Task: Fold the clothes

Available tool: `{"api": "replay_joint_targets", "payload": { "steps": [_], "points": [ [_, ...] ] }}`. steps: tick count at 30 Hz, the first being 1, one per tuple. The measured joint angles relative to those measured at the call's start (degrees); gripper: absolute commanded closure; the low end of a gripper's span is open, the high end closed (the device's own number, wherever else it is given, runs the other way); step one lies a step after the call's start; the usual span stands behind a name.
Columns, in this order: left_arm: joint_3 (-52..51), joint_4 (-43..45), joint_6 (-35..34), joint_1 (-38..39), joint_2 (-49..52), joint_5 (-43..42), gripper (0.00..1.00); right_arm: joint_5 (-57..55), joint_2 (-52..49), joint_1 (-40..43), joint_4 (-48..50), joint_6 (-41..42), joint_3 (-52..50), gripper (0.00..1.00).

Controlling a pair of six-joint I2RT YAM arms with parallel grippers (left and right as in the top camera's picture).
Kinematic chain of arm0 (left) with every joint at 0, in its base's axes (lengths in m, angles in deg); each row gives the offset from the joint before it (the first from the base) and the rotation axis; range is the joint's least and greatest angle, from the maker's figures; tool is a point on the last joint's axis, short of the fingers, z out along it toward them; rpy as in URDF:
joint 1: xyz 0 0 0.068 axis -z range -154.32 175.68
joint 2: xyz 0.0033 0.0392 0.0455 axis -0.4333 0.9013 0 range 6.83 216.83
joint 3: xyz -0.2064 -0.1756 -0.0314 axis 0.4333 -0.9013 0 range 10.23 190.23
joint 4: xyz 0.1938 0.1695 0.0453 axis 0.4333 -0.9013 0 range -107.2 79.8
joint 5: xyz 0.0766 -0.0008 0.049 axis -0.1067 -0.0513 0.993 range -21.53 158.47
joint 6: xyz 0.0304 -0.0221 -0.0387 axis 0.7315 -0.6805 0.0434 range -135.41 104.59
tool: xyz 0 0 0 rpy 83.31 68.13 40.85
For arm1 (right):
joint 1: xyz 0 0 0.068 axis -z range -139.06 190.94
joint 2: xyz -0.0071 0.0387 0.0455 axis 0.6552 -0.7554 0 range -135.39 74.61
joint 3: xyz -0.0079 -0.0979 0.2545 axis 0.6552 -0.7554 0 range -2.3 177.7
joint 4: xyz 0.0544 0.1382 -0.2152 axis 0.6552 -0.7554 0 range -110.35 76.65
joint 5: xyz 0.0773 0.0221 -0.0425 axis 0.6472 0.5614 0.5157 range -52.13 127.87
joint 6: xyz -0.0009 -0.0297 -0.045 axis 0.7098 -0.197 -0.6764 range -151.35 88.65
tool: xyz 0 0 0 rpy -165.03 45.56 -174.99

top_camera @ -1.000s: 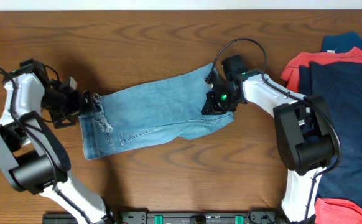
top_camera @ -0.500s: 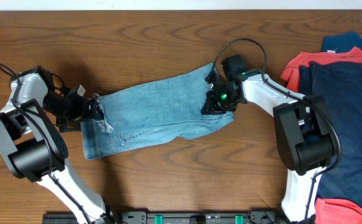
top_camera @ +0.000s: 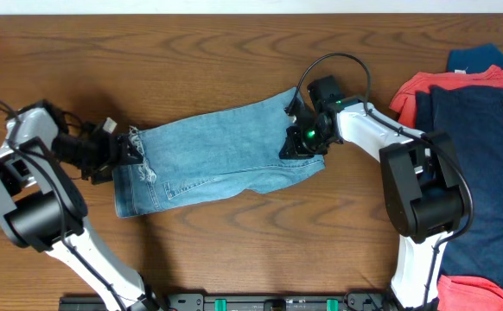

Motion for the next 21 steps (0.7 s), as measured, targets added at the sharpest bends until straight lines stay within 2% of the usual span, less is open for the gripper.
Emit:
{"api": "replay_joint_targets", "payload": {
  "steps": [10,17,18,21],
  "points": [
    [-2.1,-2.1,8.9,-2.5,1.4,-9.4,0.17,0.0,0.0,0.0,0.0,0.0,0.0,0.99],
    [-2.7,-1.4,11.6,-1.5,1.6,-11.0,0.18,0.0,0.0,0.0,0.0,0.0,0.0,0.99],
    [-2.7,-1.2,11.8,-1.0,1.6,-11.1,0.19,0.0,0.0,0.0,0.0,0.0,0.0,0.99],
    [-2.8,0.1,11.1,0.0,1.6,-10.9,0.38,0.0,0.0,0.0,0.0,0.0,0.0,0.99]
  ]
}}
